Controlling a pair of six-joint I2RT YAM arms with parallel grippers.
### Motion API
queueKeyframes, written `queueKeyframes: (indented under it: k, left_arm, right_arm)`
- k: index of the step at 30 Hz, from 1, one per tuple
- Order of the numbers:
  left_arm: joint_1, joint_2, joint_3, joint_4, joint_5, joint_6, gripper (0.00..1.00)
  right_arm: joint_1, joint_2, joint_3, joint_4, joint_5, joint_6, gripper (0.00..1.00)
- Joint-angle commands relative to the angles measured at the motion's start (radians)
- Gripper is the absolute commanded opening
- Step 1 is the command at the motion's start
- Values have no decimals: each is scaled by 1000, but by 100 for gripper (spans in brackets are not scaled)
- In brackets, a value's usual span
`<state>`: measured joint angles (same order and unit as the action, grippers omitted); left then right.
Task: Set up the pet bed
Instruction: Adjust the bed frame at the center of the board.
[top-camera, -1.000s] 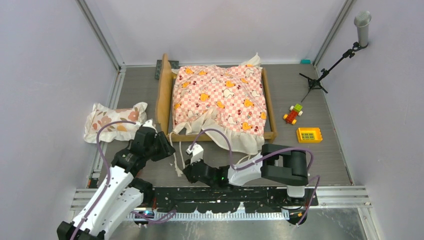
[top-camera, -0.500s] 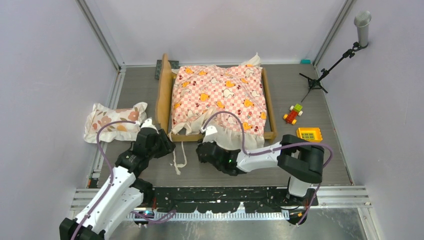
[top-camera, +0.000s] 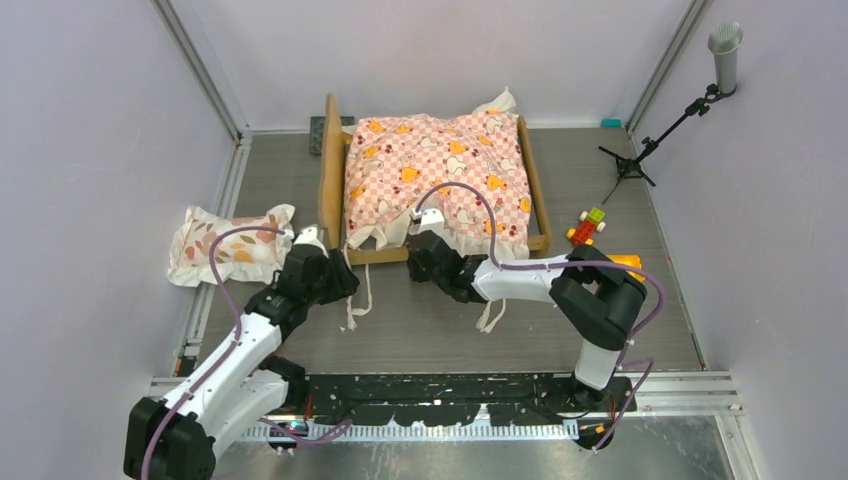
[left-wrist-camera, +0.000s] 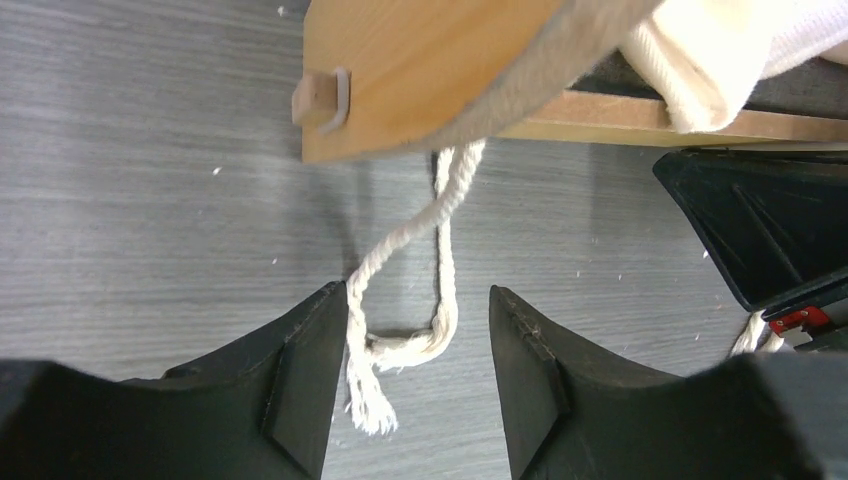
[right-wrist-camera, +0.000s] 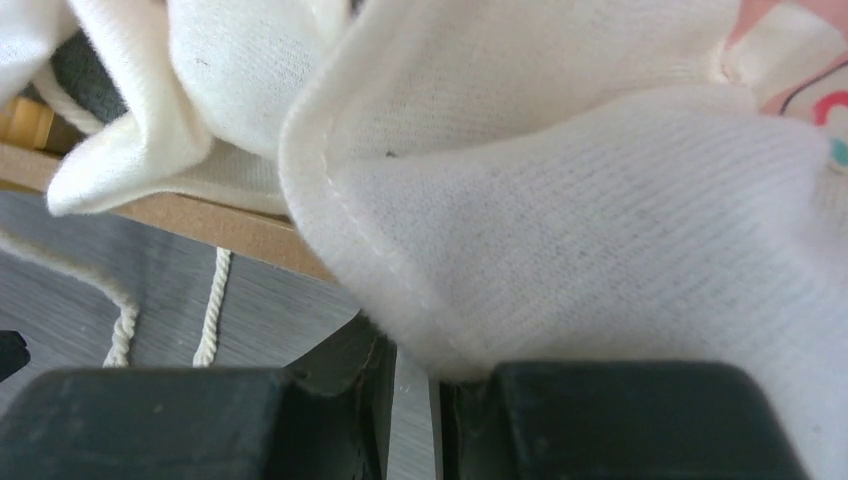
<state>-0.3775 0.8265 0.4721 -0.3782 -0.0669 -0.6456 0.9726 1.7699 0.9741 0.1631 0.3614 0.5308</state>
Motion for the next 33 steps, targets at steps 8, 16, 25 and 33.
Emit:
queueKeyframes:
  k: [8,16,25,33]
  left_arm:
    - [-3,83,-76,252,-27,23,55]
    - [-3,66,-97,239,-48,-38,52]
    - [-4,184,-66,244,-38,-35,49]
    - [-6,247,-60,252,-59,-55,48]
  right_arm:
    - [39,-92,-42,137,-140,-44,35]
    - [191,-118,-126,227,-118,49,43]
    - [316,-168,-223,318,-7,132,44]
    - [340,-201,-266,319,-90,127,44]
